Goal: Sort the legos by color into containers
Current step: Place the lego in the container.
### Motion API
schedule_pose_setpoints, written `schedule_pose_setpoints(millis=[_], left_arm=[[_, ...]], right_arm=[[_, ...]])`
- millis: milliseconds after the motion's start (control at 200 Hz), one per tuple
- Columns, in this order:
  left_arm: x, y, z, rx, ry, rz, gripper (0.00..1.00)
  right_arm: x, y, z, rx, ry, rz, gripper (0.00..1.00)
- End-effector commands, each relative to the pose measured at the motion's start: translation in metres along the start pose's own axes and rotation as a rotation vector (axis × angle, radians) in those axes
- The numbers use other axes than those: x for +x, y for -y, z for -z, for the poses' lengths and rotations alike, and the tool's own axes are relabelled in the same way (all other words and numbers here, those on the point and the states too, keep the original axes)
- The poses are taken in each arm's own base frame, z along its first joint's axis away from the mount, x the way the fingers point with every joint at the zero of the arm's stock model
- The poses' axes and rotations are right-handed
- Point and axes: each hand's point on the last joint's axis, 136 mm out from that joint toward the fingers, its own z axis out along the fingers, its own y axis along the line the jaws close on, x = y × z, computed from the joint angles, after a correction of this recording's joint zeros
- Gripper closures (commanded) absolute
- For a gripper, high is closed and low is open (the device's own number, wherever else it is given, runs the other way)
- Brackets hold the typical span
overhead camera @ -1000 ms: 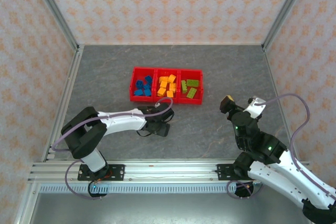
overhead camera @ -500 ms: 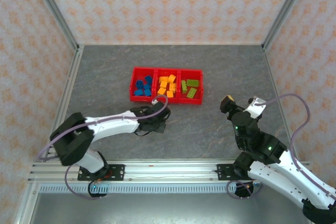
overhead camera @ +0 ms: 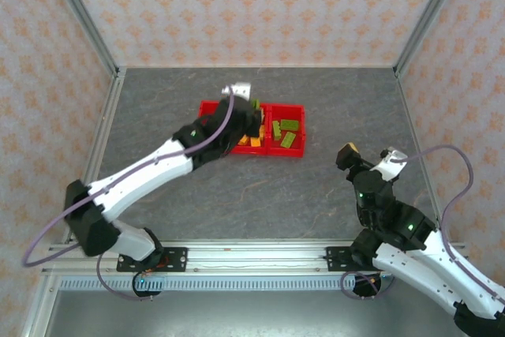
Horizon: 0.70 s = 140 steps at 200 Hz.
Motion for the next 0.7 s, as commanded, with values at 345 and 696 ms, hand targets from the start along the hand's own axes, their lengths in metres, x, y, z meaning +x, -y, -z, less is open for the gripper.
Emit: schedule_pose_setpoints(millis=[345,696], left_arm=[[0.014,0.026,-0.148,-0.018,-0.355,-0.179,0.9],[0.071,0.026,-0.181,0.024,-0.483,-0.173,0.87]], right_arm=[[-0.019,0.019,0.01,0.039,0.075,-0.077,0.0],[-0.017,0.017,0.009,0.034,0.071,-0.068,0.0]])
